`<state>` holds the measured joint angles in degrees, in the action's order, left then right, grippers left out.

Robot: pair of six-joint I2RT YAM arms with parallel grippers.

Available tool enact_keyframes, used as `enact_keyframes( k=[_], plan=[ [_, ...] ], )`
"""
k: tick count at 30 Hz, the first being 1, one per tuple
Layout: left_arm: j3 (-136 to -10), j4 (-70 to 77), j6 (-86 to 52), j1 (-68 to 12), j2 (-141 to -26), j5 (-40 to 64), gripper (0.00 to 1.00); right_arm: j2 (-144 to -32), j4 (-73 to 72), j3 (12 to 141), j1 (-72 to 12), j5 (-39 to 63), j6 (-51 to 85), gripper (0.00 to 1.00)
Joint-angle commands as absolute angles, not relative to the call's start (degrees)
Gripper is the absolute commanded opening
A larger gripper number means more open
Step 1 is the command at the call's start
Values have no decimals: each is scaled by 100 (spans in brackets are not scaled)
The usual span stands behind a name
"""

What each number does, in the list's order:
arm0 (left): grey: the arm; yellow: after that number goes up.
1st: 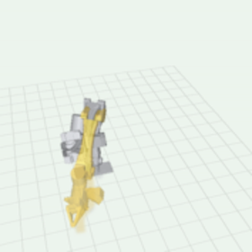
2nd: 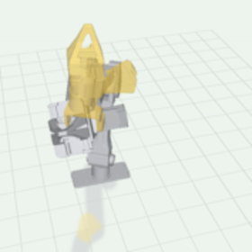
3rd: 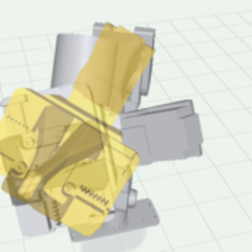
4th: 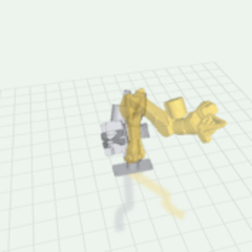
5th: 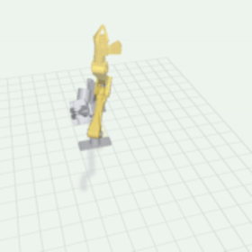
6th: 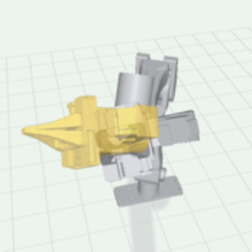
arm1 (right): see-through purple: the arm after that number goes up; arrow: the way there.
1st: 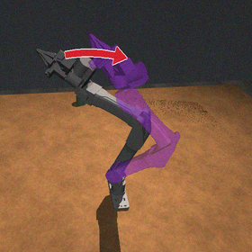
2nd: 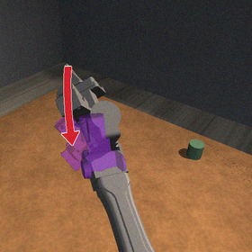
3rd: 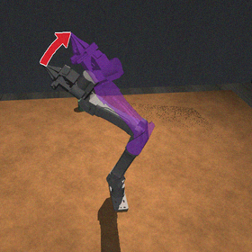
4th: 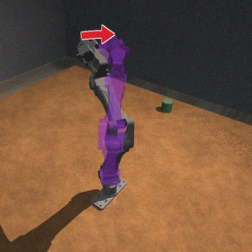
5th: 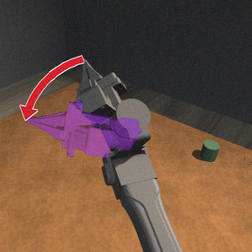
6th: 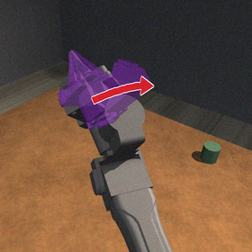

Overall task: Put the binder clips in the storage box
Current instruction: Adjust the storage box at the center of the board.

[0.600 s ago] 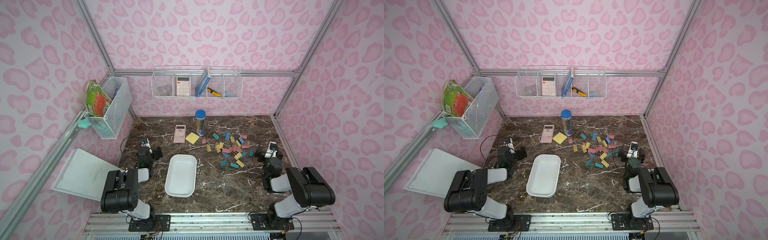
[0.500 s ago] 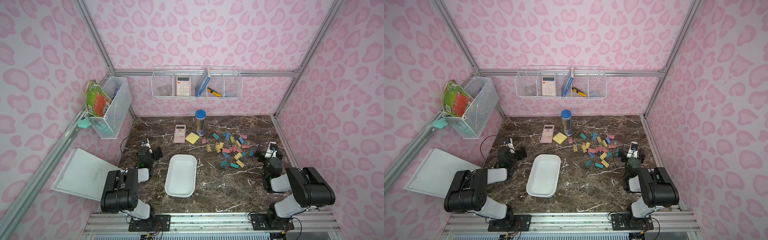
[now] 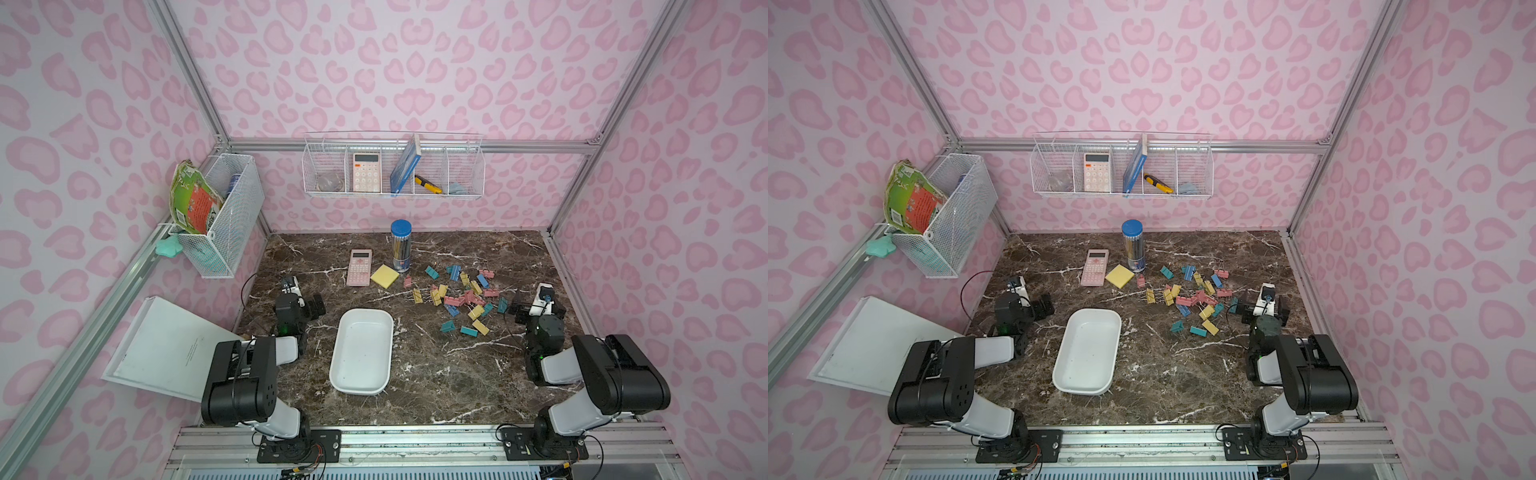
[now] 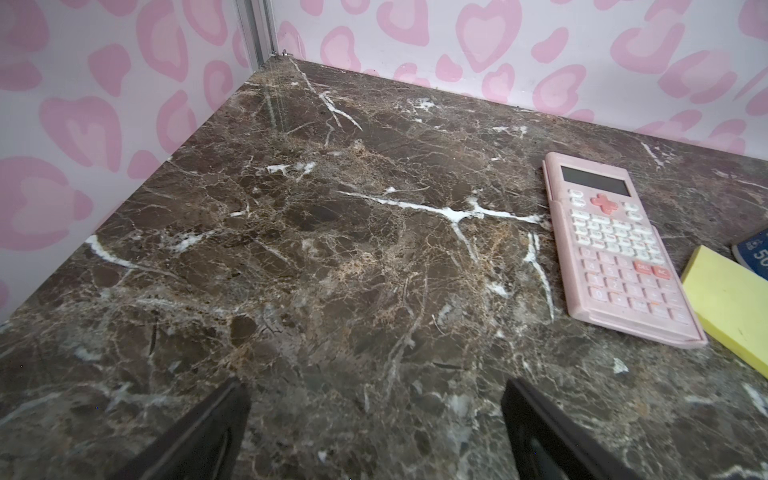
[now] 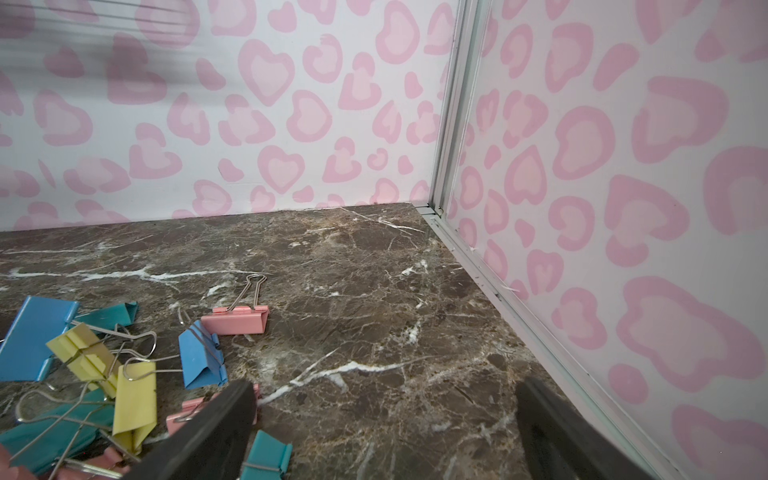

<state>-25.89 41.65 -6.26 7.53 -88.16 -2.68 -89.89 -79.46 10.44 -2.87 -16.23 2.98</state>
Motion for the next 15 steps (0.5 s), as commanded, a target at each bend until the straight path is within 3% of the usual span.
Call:
enact_keyframes(
  k=[1, 4, 6, 9, 12, 15],
  plan=[
    [-2616, 4151, -671, 756, -8797, -264, 100, -8809, -8011, 1033, -337, -1825, 303, 100],
    [-2562, 4222, -647, 749, -8758, -277, 99, -7704, -6913, 1169, -692, -2624, 152, 99],
    [-2525, 4276, -394, 705, -8553, -273, 100, -6868, -5492, 1544, -731, -2934, 1045, 98],
    [-3003, 2772, -540, 432, -7688, -1070, 100, -5983, -3341, 2207, -361, -1508, 2363, 97],
    [-3769, 1065, -1053, 305, -6900, -1190, 99, -5661, -2845, 2423, -333, -619, 2959, 95],
    [-4599, -505, -2030, 166, -6424, -747, 90, -5616, -2609, 2648, -502, 184, 3307, 95]
  ],
)
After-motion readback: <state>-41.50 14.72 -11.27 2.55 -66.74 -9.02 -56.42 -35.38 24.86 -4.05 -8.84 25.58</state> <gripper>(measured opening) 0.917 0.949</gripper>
